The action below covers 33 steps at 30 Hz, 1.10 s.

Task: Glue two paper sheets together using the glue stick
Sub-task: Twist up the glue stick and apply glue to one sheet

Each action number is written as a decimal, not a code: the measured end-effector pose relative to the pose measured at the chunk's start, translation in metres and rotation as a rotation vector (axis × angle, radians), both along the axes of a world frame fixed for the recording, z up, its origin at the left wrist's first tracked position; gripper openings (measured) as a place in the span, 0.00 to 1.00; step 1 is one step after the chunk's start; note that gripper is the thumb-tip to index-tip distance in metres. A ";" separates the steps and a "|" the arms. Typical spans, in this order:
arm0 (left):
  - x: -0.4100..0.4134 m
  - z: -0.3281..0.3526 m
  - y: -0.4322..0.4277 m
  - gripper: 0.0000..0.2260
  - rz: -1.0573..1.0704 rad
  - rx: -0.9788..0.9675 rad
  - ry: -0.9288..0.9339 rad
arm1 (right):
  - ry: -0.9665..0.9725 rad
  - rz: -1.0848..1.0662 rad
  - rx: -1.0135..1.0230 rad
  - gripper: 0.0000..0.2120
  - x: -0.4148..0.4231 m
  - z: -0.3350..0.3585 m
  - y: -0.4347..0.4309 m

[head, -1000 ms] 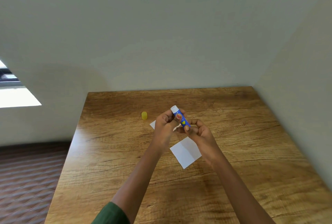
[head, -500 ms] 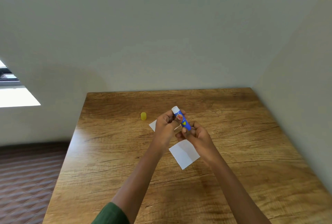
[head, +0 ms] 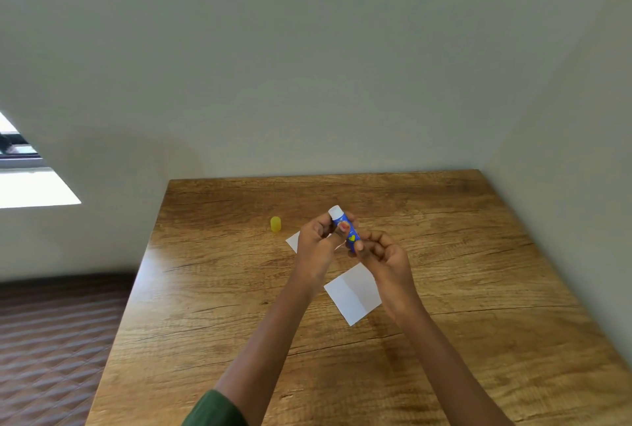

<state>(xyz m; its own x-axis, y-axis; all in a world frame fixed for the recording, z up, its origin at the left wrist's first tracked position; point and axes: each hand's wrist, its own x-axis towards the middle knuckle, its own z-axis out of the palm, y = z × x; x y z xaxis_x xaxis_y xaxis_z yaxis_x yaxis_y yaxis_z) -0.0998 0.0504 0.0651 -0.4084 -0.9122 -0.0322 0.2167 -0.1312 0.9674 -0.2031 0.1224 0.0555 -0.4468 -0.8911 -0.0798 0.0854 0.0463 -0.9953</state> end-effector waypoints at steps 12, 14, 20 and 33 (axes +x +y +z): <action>-0.003 0.001 0.000 0.05 -0.005 -0.061 0.001 | 0.239 -0.088 0.032 0.15 0.009 -0.006 -0.003; -0.004 -0.001 0.001 0.05 0.005 -0.048 -0.002 | 0.209 -0.059 0.051 0.18 0.006 -0.006 -0.004; -0.006 -0.003 -0.002 0.06 0.026 0.007 0.002 | 0.144 -0.029 0.036 0.12 0.005 -0.011 -0.002; -0.007 0.000 -0.001 0.05 0.003 -0.020 0.011 | 0.064 0.003 0.013 0.15 0.003 -0.005 -0.001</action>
